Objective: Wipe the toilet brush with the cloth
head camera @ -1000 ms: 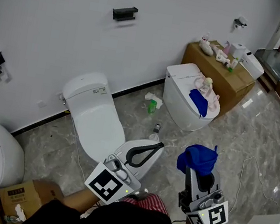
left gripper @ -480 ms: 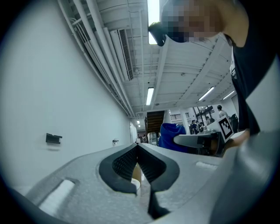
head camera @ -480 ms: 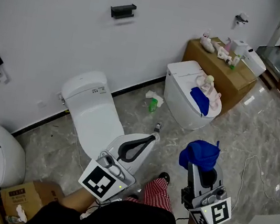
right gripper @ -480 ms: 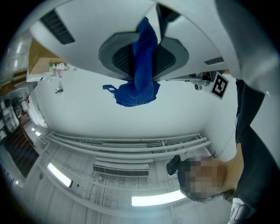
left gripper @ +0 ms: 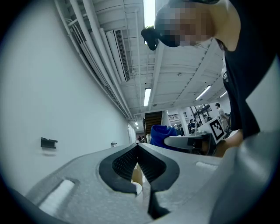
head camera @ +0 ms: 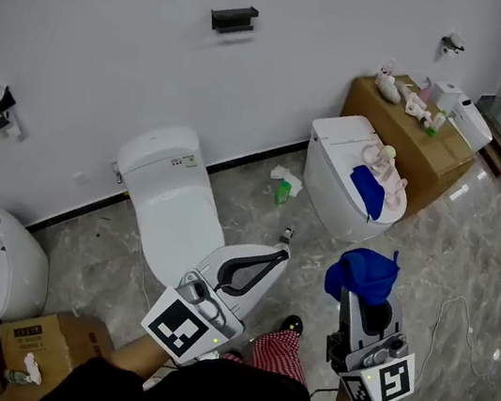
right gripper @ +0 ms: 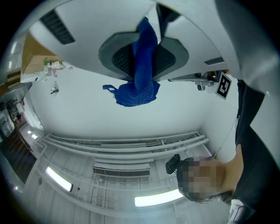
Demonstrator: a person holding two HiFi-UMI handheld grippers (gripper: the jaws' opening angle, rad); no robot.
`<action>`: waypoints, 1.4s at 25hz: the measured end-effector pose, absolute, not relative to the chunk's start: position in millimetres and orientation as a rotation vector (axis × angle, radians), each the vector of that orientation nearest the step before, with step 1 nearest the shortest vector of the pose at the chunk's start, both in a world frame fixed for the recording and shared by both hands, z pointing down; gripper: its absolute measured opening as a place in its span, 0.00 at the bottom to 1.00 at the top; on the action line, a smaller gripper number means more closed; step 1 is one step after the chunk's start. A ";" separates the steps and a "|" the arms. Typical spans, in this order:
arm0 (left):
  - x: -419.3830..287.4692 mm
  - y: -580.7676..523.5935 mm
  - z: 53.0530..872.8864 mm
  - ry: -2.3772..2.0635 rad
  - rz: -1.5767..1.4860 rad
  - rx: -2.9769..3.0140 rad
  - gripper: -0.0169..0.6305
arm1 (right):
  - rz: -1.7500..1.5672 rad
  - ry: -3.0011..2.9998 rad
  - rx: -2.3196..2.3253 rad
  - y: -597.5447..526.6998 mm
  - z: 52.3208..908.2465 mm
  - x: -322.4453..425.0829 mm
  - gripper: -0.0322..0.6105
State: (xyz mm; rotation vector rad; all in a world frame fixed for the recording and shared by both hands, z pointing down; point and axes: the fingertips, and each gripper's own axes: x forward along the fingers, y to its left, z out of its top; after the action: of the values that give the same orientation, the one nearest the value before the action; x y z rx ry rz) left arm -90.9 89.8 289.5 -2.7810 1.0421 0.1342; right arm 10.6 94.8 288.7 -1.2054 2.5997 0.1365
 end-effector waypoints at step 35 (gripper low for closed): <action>-44.8 -23.6 285.6 1.176 0.003 -2.707 0.02 | 0.069 2.662 -0.998 -39.0 278.9 41.9 0.17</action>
State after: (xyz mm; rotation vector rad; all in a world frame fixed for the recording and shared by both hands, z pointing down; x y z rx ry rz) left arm -44.8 -23.6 285.6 -2.7069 1.1762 0.0028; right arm 41.9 -39.0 278.9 -0.9978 2.6620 0.0693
